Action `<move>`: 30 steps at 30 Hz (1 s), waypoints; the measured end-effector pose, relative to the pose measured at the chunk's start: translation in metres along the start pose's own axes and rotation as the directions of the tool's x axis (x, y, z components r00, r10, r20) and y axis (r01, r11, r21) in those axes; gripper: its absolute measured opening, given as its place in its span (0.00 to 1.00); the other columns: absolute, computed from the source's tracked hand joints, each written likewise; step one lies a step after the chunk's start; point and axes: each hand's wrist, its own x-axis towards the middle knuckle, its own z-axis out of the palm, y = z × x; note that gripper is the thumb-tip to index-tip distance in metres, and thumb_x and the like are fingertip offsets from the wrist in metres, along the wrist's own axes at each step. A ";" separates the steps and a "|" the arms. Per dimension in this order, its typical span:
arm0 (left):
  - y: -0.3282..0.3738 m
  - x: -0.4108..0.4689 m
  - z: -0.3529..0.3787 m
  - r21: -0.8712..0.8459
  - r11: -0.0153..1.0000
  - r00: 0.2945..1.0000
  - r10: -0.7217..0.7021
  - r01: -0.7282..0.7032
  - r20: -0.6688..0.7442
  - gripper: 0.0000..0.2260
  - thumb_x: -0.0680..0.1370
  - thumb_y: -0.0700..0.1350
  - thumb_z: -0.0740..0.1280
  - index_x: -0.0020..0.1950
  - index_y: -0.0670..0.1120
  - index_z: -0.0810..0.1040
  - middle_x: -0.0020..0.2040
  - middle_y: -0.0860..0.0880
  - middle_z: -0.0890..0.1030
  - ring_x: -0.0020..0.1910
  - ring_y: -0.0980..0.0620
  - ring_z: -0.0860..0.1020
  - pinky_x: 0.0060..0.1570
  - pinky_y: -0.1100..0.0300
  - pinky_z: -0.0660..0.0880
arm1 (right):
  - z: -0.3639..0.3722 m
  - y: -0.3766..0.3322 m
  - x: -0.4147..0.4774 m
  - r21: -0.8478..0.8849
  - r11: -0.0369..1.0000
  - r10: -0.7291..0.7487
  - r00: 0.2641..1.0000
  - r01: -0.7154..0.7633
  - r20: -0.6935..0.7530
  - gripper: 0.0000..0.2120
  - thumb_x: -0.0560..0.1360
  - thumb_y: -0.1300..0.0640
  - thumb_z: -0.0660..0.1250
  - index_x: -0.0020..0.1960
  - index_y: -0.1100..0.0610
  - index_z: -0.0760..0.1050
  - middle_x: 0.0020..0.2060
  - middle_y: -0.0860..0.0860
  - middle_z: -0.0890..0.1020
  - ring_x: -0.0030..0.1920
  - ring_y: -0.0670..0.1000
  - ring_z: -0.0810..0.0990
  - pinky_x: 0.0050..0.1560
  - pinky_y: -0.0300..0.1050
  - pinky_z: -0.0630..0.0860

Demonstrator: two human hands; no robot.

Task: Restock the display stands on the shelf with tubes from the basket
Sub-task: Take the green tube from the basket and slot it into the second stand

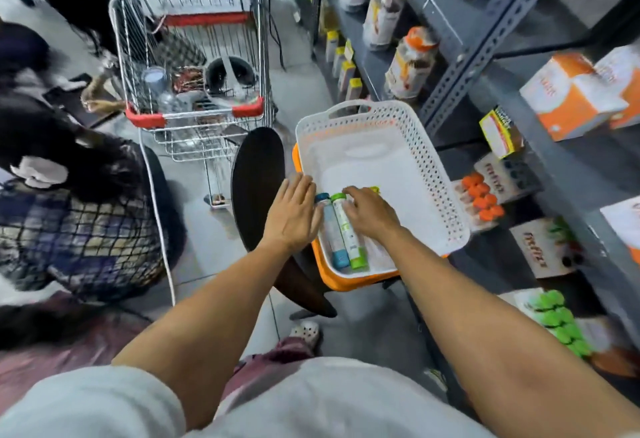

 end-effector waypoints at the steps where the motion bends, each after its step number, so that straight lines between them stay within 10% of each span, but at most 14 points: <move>1: -0.002 0.000 0.002 -0.004 1.000 1.000 0.006 -0.006 0.004 0.27 0.81 0.53 0.50 0.66 0.35 0.74 0.68 0.38 0.73 0.71 0.39 0.66 0.72 0.43 0.59 | 0.002 0.001 0.003 0.024 1.000 -0.013 1.000 0.013 0.007 0.16 0.80 0.50 0.57 0.66 0.51 0.69 0.57 0.58 0.76 0.57 0.61 0.76 0.53 0.55 0.75; 18: -0.005 0.001 0.008 0.081 0.997 0.996 0.012 -0.019 0.084 0.34 0.79 0.58 0.35 0.77 0.41 0.57 0.78 0.43 0.56 0.78 0.47 0.46 0.73 0.54 0.32 | -0.001 0.006 0.003 0.394 0.919 0.024 0.995 0.017 -0.099 0.09 0.73 0.53 0.70 0.48 0.54 0.72 0.42 0.55 0.82 0.42 0.54 0.79 0.36 0.40 0.71; 30: 0.012 0.043 -0.017 0.078 0.919 0.921 0.390 -0.387 -0.021 0.24 0.80 0.53 0.51 0.55 0.37 0.79 0.53 0.42 0.79 0.66 0.41 0.72 0.74 0.46 0.47 | -0.067 0.035 -0.035 0.641 0.766 0.274 0.878 0.047 -0.392 0.07 0.73 0.58 0.71 0.48 0.56 0.74 0.42 0.49 0.79 0.42 0.50 0.79 0.44 0.52 0.80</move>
